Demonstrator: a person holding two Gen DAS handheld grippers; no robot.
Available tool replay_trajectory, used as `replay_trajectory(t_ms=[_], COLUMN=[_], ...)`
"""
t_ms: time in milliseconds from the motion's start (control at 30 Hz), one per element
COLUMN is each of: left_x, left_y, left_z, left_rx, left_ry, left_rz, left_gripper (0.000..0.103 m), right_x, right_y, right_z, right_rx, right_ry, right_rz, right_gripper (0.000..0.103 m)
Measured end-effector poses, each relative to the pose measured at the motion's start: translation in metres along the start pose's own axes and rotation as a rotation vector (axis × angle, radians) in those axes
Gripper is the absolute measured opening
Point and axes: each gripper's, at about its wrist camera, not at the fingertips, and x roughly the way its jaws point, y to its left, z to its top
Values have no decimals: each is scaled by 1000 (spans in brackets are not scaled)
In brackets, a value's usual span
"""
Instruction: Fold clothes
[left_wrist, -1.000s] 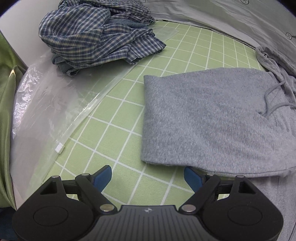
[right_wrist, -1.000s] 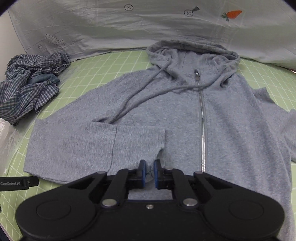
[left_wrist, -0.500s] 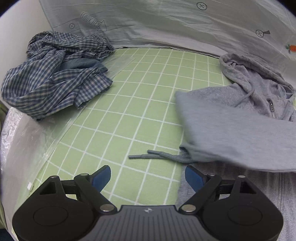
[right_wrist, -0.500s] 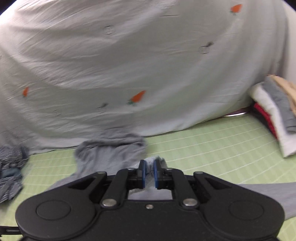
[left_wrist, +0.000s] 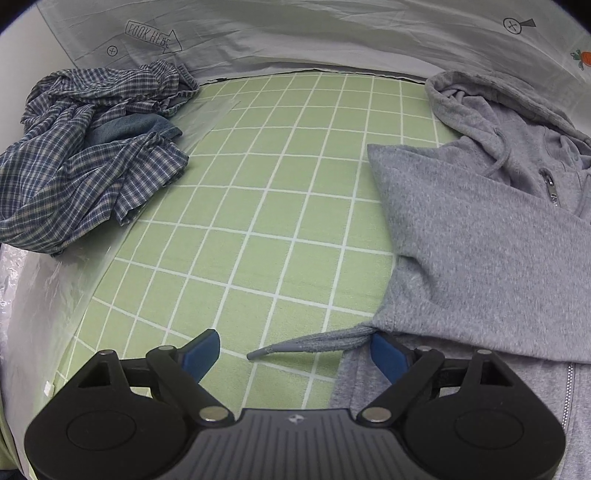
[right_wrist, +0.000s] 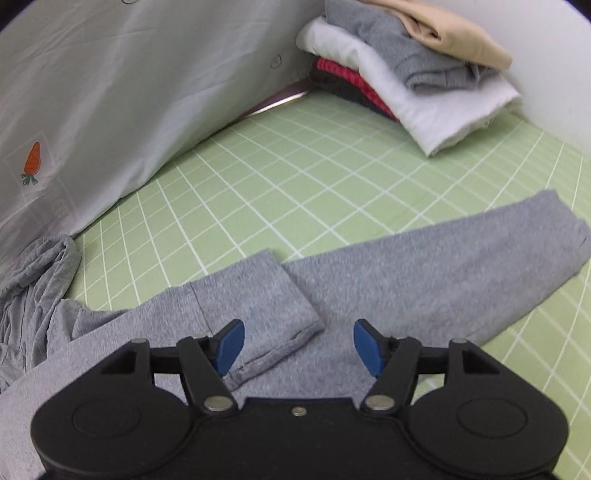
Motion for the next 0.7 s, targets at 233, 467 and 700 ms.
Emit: replay_trajectory(t_ms=[233,467,700], left_x=[15,18,20], left_y=[10,15,20], left_z=[1,-2,-5], left_rx=[-39,-73,-101], left_ry=[33,38,35], left_rz=[-15,-30,-52], left_gripper=[100,103,103], right_x=[19,19,-7], right_y=[13,18,28], right_z=[-4,-1,4], right_rx=[-44,-122,-129], right_ry=[3,-8,-58], right_rz=[-23,-49,5], right_gripper=[75,19,11])
